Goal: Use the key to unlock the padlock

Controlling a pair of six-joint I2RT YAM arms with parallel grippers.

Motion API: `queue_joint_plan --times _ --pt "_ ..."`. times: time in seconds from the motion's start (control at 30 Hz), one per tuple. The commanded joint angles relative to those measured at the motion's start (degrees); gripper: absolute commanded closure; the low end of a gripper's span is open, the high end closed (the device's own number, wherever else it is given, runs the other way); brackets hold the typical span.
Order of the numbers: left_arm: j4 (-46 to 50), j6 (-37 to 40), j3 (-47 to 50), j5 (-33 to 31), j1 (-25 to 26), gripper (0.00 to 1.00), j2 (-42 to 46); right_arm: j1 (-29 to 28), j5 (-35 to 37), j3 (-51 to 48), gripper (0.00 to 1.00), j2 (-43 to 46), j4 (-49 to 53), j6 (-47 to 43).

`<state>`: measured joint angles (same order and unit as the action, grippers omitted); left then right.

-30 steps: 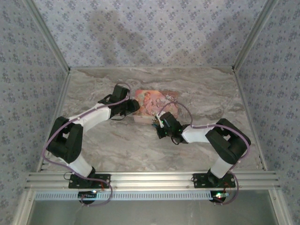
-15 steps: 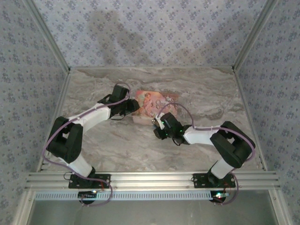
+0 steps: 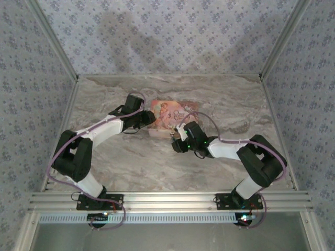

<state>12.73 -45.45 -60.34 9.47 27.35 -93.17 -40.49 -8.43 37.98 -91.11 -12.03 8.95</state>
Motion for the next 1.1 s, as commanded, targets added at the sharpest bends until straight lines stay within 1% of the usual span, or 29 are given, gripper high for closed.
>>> queue_joint_plan --times 0.0,0.13,0.4,0.47,0.53,0.57,0.67,0.73,0.97,1.07 --pt "0.67 0.63 -1.62 0.74 -0.37 0.57 -0.70 -0.89 0.61 1.38 0.56 -1.85 0.15 -0.51" --pt "0.72 0.65 -1.76 0.73 -0.37 0.57 -0.79 -1.57 3.14 1.44 0.56 -3.51 -0.73 -0.10" --pt "0.72 0.46 -1.55 0.99 -0.37 0.57 -0.62 -1.90 5.24 2.71 0.58 -6.97 -1.84 -0.42" --pt "0.58 0.37 -1.45 1.05 -0.37 0.57 -0.61 -2.00 5.51 2.78 0.62 -7.57 -2.29 -0.66" --pt "0.66 0.45 -1.45 1.01 -0.37 0.57 -0.63 -2.01 6.00 2.89 0.69 -8.01 -2.29 -0.86" --pt "0.71 0.45 -1.52 1.03 -0.43 0.57 -0.61 -2.01 6.35 2.79 0.74 -8.03 -2.29 -0.95" --pt "0.72 0.58 -1.54 0.98 -0.42 0.57 -0.61 -2.04 6.66 2.35 0.92 -7.82 -2.38 -1.34" --pt "0.79 0.64 -1.54 0.90 -0.46 0.57 -0.70 -2.20 7.00 1.93 0.99 -7.31 -2.43 -1.93" --pt "0.89 0.80 -1.62 0.82 -0.63 0.57 -0.88 -3.66 8.92 1.22 1.00 -3.13 0.03 -6.95" --pt "0.79 0.98 -1.71 0.89 -0.86 0.57 -0.94 -4.94 11.74 1.27 1.00 -1.02 1.81 -10.35"
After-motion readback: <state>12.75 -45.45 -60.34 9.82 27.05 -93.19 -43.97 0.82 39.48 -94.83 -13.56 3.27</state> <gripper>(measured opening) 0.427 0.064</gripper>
